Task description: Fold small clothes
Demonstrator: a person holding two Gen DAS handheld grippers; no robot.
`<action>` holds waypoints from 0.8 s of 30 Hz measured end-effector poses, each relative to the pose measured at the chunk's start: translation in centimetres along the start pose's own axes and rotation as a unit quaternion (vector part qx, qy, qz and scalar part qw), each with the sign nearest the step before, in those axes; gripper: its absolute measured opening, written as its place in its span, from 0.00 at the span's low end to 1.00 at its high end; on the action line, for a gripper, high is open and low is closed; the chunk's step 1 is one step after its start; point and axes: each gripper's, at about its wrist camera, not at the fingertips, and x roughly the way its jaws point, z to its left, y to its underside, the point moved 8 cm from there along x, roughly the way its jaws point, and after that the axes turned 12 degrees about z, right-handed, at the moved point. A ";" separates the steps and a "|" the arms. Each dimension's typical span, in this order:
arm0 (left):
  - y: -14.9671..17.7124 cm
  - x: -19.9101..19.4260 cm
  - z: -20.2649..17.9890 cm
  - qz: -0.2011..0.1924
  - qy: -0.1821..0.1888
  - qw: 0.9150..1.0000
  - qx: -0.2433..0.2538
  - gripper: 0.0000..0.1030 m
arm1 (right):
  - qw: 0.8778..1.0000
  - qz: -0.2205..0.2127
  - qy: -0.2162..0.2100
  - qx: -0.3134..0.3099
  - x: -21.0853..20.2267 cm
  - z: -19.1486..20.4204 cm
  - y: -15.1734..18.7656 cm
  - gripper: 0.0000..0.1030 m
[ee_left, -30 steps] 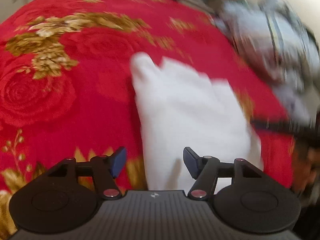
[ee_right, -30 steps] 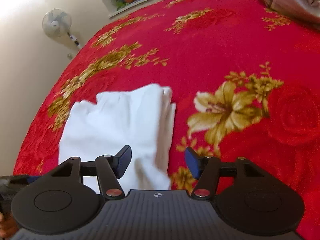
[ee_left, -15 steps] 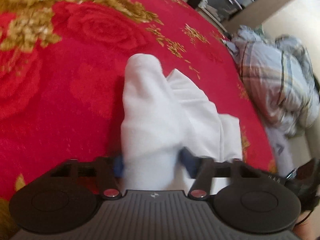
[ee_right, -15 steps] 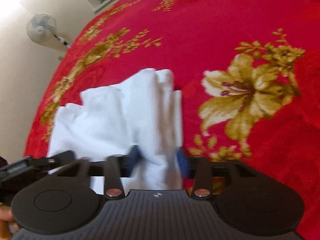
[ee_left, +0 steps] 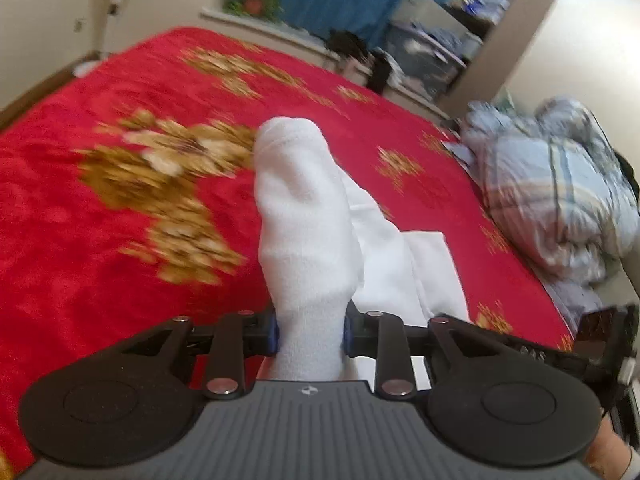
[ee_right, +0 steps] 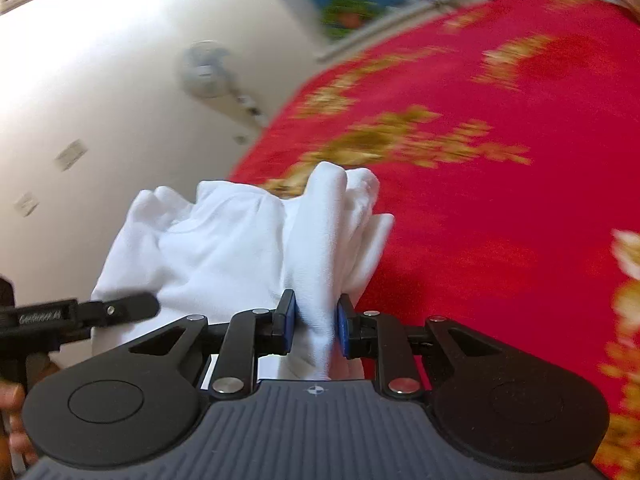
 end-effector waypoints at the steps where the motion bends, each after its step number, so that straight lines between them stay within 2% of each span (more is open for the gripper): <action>1: 0.0 -0.5 1.4 -0.005 -0.009 1.000 -0.013 0.46 | 1.000 -0.001 -0.010 -0.014 0.7 1.2 0.0 0.21; 2: 0.2 -0.6 3.0 -0.003 -0.023 0.999 -0.027 0.53 | 1.000 0.000 -0.013 -0.022 1.4 2.0 0.0 0.21; 4: 0.8 -0.8 5.5 0.014 -0.074 0.996 -0.048 0.53 | 0.999 0.028 0.003 -0.020 3.5 2.3 0.6 0.22; 5: 1.2 -1.2 6.0 0.015 -0.085 0.995 -0.047 0.52 | 0.999 0.050 0.014 -0.013 4.6 1.9 1.0 0.22; 6: 1.5 -1.7 6.0 0.014 -0.080 0.996 -0.041 0.52 | 0.997 0.072 0.029 -0.003 5.7 1.2 1.6 0.19; 8: 2.6 -2.6 5.4 0.013 -0.060 0.998 -0.022 0.52 | 0.993 0.088 0.075 0.009 6.9 -0.5 2.5 0.17; 11: 4.5 -1.8 3.6 0.028 -0.041 0.999 0.018 0.52 | 0.994 0.091 0.064 0.020 6.9 -0.7 2.0 0.15; 13: 6.4 0.4 3.3 0.062 -0.056 0.996 0.042 0.52 | 0.994 0.090 0.067 0.009 6.8 -0.4 1.8 0.15; 15: 8.5 3.4 4.8 0.137 -0.124 0.981 0.057 0.46 | 0.994 0.088 0.067 0.013 6.6 -0.6 2.3 0.16; 16: 9.2 4.0 5.3 0.151 -0.140 0.977 0.053 0.46 | 0.994 0.086 0.069 0.014 6.5 -0.6 2.3 0.19; 17: 9.3 3.9 5.3 0.151 -0.129 0.979 0.043 0.46 | 0.994 0.082 0.075 0.011 6.3 -0.5 2.3 0.21; 19: 8.8 2.5 4.4 0.125 -0.095 0.986 0.052 0.46 | 0.993 0.069 0.093 -0.005 5.8 -0.4 2.3 0.27; 21: 8.8 1.2 4.1 0.104 -0.081 0.989 0.064 0.50 | 0.993 0.060 0.098 -0.018 5.0 0.0 2.1 0.28; 24: 9.8 0.9 5.7 0.125 -0.071 0.989 0.027 0.54 | 0.994 0.074 0.078 -0.010 3.7 0.3 3.0 0.55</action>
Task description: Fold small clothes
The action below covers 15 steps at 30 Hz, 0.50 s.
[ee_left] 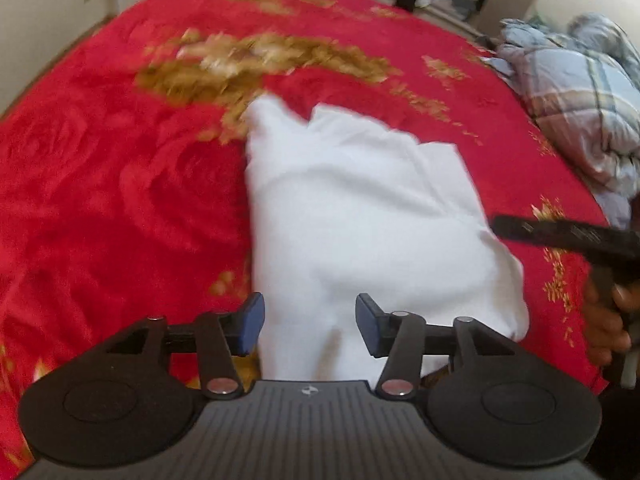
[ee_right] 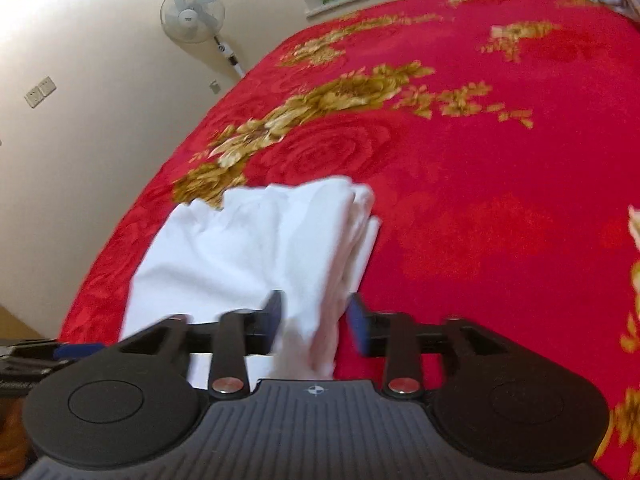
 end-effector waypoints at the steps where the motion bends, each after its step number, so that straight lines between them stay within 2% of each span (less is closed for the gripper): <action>1: 0.3 0.3 0.6 0.012 0.008 1.000 -0.018 0.54 | 1.000 0.011 -0.006 0.002 -0.2 0.1 0.6 0.56; 3: 0.3 1.1 1.1 0.031 0.023 0.998 -0.039 0.54 | 0.999 0.043 -0.021 -0.005 0.0 0.5 2.1 0.55; 5: 0.4 1.7 1.2 0.045 0.033 0.997 -0.049 0.52 | 0.997 0.069 -0.011 -0.025 0.6 0.8 3.7 0.53; 6: 0.2 2.2 1.2 0.054 0.038 0.997 -0.051 0.51 | 0.997 0.073 0.000 -0.035 0.8 0.8 4.2 0.47; 7: 0.5 2.4 1.1 0.059 0.040 0.996 -0.049 0.35 | 0.996 0.076 0.005 -0.040 0.9 0.7 4.7 0.20; 8: 0.5 2.5 1.0 0.057 0.033 0.997 -0.043 0.10 | 0.996 0.078 -0.007 -0.037 0.8 0.8 4.8 0.06; 9: 0.4 2.3 0.9 0.049 0.033 0.997 -0.040 0.10 | 0.997 0.075 -0.018 -0.028 0.5 0.9 4.7 0.04; 12: 0.0 0.9 0.3 0.022 0.075 0.996 -0.045 0.10 | 0.999 0.022 -0.021 -0.010 -1.9 0.9 3.3 0.03; 13: 0.2 1.1 0.2 0.025 0.069 0.996 -0.041 0.10 | 1.000 0.012 -0.020 -0.003 -2.4 0.6 3.0 0.03; 15: 1.1 2.3 0.6 0.058 0.021 0.998 -0.032 0.11 | 0.999 0.034 -0.015 0.015 -1.7 -0.4 3.5 0.04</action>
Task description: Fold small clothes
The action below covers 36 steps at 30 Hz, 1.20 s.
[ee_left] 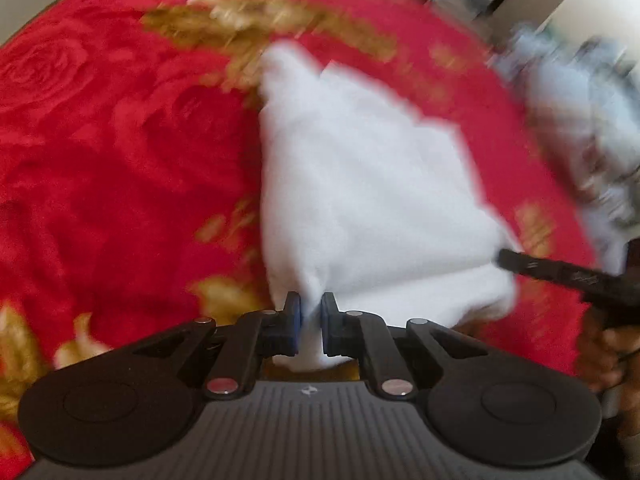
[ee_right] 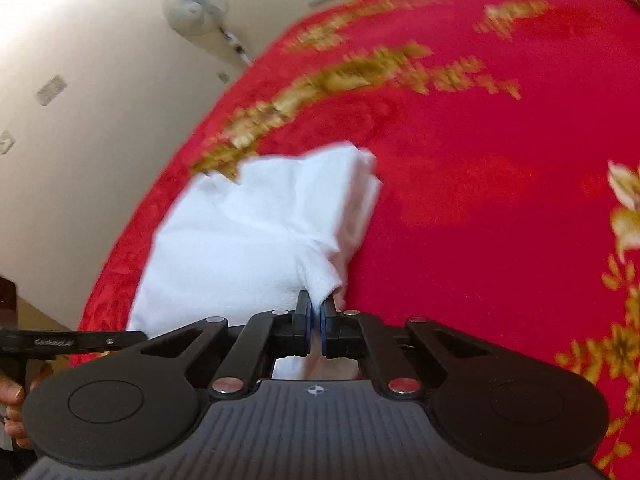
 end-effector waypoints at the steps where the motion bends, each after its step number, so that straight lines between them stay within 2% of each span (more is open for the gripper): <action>1: 0.4 0.5 0.2 0.011 -0.023 1.000 0.008 0.15 | 1.000 0.024 0.000 0.005 0.9 -0.4 0.7 0.05; 2: 0.6 0.6 0.1 0.014 -0.039 0.999 0.020 0.17 | 0.999 0.052 0.008 0.004 2.1 -0.8 1.6 0.07; 3: 0.7 0.2 -0.1 0.005 -0.046 0.998 0.033 0.17 | 0.998 0.061 0.022 -0.002 2.6 -1.0 2.3 0.16; 4: 0.7 -0.4 -0.5 -0.009 -0.054 0.997 0.047 0.17 | 0.997 0.064 0.038 -0.010 2.9 -1.1 2.7 0.19; 6: 1.0 -1.9 -0.9 -0.038 -0.085 0.993 0.073 0.18 | 0.996 0.064 0.050 -0.022 2.7 -1.1 2.8 0.19; 7: 1.1 -2.6 -1.3 -0.053 -0.104 0.990 0.085 0.23 | 0.995 0.064 0.074 -0.020 2.1 -1.4 2.9 0.19; 9: 1.5 -4.8 -2.2 -0.093 -0.129 0.982 0.099 0.46 | 0.989 0.045 0.138 -0.020 0.4 -2.2 2.8 0.21; 10: 1.6 -5.9 -2.9 -0.115 -0.131 0.980 0.097 0.70 | 0.988 0.029 0.153 -0.016 -0.9 -2.3 2.6 0.21; 11: 2.0 -7.2 -3.5 -0.143 -0.132 0.977 0.092 0.85 | 0.987 0.011 0.159 -0.012 -2.2 -2.0 2.5 0.21; 12: 2.7 -8.6 -4.2 -0.175 -0.131 0.972 0.091 0.87 | 0.987 -0.020 0.159 -0.008 -4.1 -1.5 2.3 0.21; 14: 3.8 -10.6 -6.2 -0.220 -0.140 0.960 0.098 0.90 | 0.985 -0.080 0.152 -0.011 -7.5 0.4 2.2 0.29; 16: 4.9 -12.2 -8.1 -0.255 -0.150 0.951 0.096 0.96 | 0.980 -0.132 0.150 -0.018 -10.4 2.3 2.9 0.56; 19: 7.5 -13.4 -11.0 -0.299 -0.145 0.938 0.096 0.98 | 0.971 -0.190 0.141 -0.028 -13.6 4.8 5.6 0.64; 22: 10.0 -13.1 -12.2 -0.328 -0.150 0.930 0.072 0.99 | 0.966 -0.215 0.135 -0.047 -13.9 6.8 8.9 0.70; 23: 10.5 -12.5 -12.3 -0.328 -0.152 0.930 0.062 0.99 | 0.965 -0.211 0.145 -0.052 -13.4 7.2 9.9 0.70; 26: 10.4 -9.9 -11.9 -0.283 -0.151 0.946 0.051 0.99 | 0.966 -0.188 0.158 -0.085 -11.1 8.4 11.2 0.70; 30: 9.1 -8.5 -10.3 -0.258 -0.147 0.954 0.035 0.99 | 0.967 -0.163 0.164 -0.109 -8.9 9.0 10.8 0.70; 32: 8.6 -7.8 -9.8 -0.246 -0.160 0.956 0.026 0.99 | 0.970 -0.150 0.159 -0.109 -8.0 9.2 10.8 0.70; 36: 8.3 -7.1 -8.9 -0.227 -0.156 0.961 0.012 0.99 | 0.969 -0.144 0.164 -0.120 -7.2 9.9 10.9 0.71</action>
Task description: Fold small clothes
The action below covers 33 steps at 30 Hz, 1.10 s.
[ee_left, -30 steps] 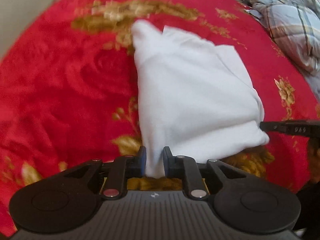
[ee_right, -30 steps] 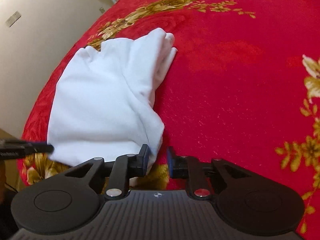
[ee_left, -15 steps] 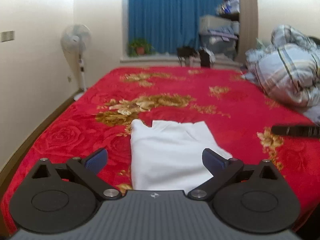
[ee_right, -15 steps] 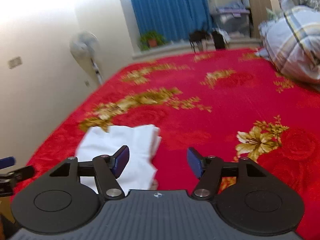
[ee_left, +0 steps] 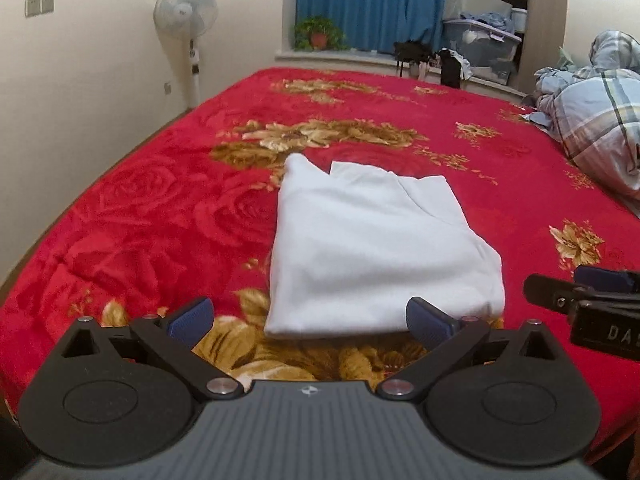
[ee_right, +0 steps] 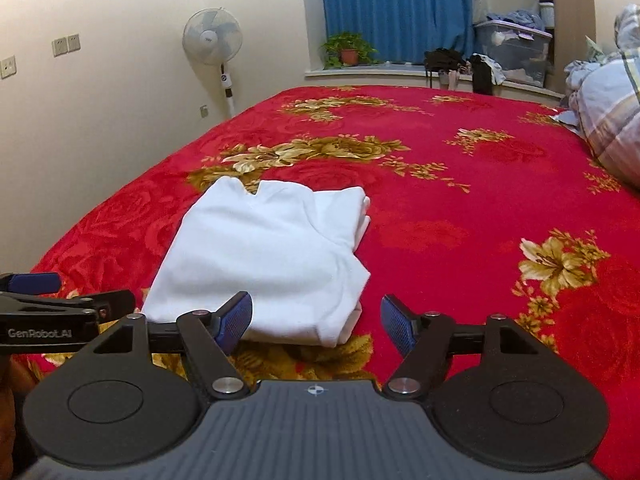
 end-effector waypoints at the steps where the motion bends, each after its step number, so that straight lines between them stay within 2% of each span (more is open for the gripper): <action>1: -0.1 0.1 0.1 0.002 0.003 1.000 -0.003 0.99 | 1.000 0.001 0.001 -0.001 0.2 0.1 -0.1 0.71; 8: -0.1 0.2 0.3 0.006 -0.009 1.000 -0.013 0.99 | 1.000 0.006 -0.005 -0.001 1.1 0.5 -0.3 0.71; 33: 0.3 -0.1 -0.9 0.006 0.004 1.000 0.010 0.99 | 1.000 0.009 -0.002 -0.021 1.4 1.2 -0.1 0.71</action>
